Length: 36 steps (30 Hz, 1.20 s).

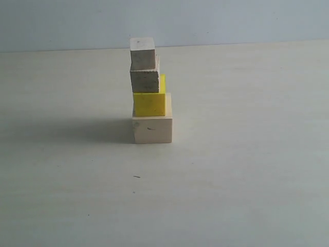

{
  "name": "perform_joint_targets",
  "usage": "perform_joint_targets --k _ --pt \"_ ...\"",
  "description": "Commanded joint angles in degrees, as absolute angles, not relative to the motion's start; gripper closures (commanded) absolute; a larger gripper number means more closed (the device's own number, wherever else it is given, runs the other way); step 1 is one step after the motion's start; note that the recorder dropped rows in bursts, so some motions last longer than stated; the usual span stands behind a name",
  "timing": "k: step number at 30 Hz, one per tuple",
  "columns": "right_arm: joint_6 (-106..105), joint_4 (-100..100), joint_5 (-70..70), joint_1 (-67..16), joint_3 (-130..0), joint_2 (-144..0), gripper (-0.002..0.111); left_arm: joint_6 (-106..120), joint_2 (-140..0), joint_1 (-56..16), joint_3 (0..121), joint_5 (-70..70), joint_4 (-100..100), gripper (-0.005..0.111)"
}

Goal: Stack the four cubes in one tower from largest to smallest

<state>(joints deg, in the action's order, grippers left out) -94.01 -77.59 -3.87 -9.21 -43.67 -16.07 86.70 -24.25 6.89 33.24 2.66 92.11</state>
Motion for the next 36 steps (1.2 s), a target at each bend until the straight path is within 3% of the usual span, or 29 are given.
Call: perform_joint_targets --k 1,14,36 --pt "-94.7 -79.1 -2.7 -8.9 -42.6 -10.7 0.108 86.3 -21.3 7.0 32.1 2.6 92.1 0.107" --pt "-94.7 -87.9 -4.5 -8.9 -37.4 0.0 0.108 86.4 -20.3 6.9 28.4 2.5 92.1 0.107" --pt "-94.8 -88.1 -5.9 -8.9 -37.6 0.0 0.108 86.5 -19.8 6.7 28.4 2.9 92.2 0.107"
